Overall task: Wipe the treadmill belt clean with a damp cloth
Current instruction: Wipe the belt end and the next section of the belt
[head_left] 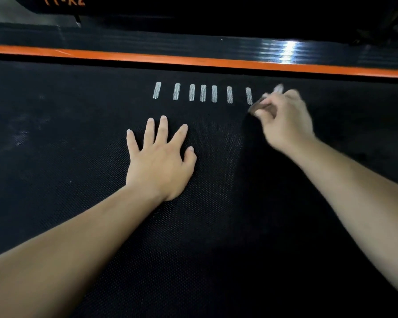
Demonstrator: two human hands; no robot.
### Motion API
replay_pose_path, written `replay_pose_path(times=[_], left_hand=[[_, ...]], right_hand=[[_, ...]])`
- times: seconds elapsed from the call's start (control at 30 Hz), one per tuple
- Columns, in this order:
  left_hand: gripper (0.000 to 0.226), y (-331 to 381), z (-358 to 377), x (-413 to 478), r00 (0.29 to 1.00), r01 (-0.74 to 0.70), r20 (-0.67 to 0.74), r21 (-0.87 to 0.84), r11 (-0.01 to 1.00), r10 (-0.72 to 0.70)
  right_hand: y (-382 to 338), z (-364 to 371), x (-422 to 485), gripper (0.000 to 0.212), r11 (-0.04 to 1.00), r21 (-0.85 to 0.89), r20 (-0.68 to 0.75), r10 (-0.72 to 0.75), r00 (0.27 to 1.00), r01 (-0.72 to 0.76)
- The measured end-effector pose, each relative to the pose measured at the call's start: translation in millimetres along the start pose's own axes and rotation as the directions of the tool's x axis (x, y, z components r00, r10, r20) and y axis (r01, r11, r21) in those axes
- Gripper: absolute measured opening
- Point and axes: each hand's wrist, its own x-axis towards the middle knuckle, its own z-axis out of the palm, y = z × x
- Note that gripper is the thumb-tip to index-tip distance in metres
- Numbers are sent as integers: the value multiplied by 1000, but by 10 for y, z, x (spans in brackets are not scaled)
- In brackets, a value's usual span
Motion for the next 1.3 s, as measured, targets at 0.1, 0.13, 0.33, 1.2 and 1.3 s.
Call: replay_pose_path(times=[0.1, 0.13, 0.33, 1.2, 1.3], left_hand=[[64, -1, 3, -2, 1000, 4, -1, -2, 1000, -4], [64, 1, 7, -5, 1000, 5, 0, -4, 1000, -5], [63, -6, 10, -4, 1000, 9, 11, 4, 1000, -9], [57, 667, 105, -510, 994, -99, 38, -98, 990, 103], [60, 666, 125, -511, 993, -114, 34, -37, 993, 115]], right_hand=[[-190, -102, -554, 16, 959, 140, 165, -268, 949, 246], [-136, -166, -608, 16, 945, 130, 194, -322, 927, 301], [64, -274, -515, 22, 999, -45, 36, 16, 999, -14], [-187, -710, -2107, 23, 971, 38, 150, -239, 959, 236], [-119, -800, -2114, 28, 924, 96, 280, -382, 881, 370]])
